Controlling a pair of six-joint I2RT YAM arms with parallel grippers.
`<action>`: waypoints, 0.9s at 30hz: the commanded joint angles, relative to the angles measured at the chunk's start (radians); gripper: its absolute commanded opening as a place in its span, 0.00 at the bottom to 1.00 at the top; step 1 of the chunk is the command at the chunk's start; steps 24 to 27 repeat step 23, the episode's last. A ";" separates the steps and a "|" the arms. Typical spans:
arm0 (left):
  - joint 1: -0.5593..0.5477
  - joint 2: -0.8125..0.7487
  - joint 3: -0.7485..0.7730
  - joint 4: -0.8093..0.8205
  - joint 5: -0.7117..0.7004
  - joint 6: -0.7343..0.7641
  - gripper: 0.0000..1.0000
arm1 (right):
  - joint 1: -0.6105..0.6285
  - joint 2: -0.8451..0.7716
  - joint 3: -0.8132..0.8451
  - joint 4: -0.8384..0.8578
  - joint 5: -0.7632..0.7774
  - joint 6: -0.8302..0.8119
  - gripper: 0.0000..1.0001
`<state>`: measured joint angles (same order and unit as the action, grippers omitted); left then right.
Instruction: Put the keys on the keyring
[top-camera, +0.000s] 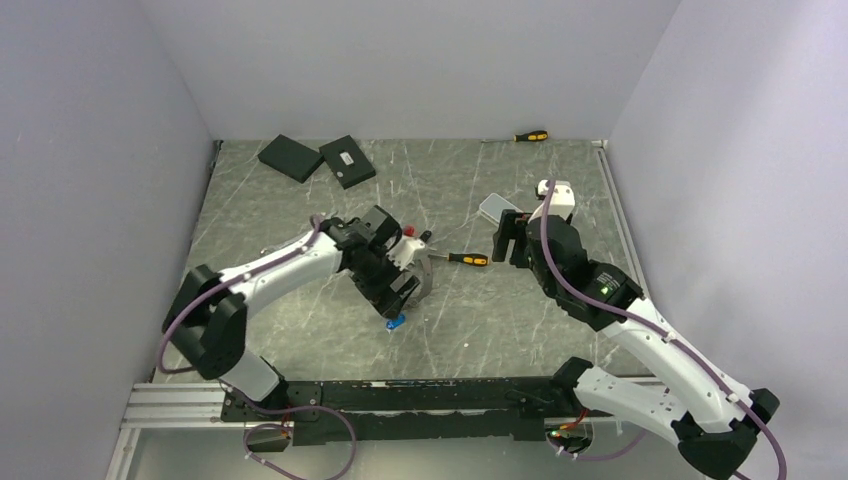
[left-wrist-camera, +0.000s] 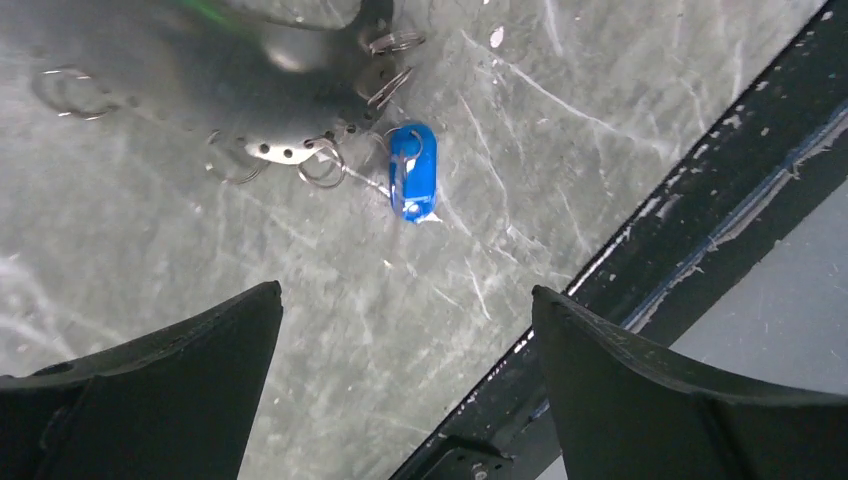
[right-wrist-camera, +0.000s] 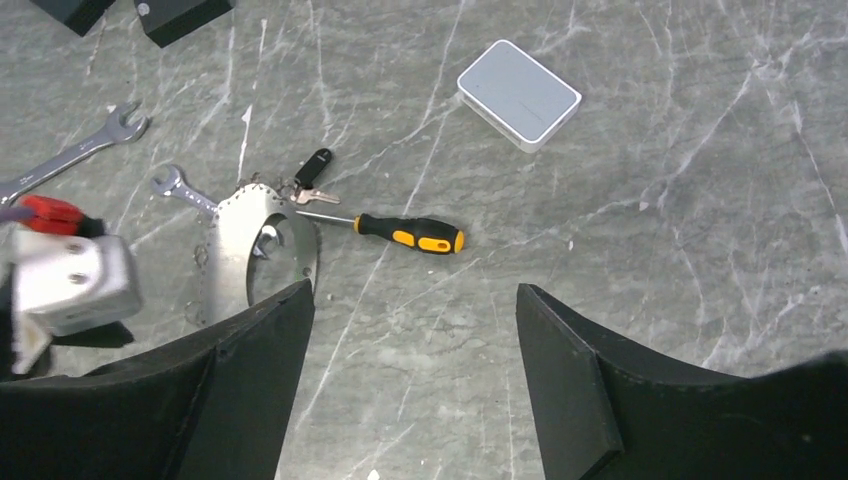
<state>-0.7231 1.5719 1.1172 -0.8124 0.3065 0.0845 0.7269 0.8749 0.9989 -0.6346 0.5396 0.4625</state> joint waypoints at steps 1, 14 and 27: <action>-0.003 -0.151 0.094 -0.046 -0.083 -0.014 1.00 | -0.003 -0.047 0.007 0.070 -0.033 -0.029 0.79; 0.032 -0.449 -0.140 0.389 -0.716 -0.169 0.99 | -0.003 -0.198 -0.163 0.387 -0.014 -0.017 1.00; 0.031 -0.540 -0.262 0.504 -0.710 -0.103 1.00 | -0.003 -0.166 -0.174 0.461 -0.044 0.009 1.00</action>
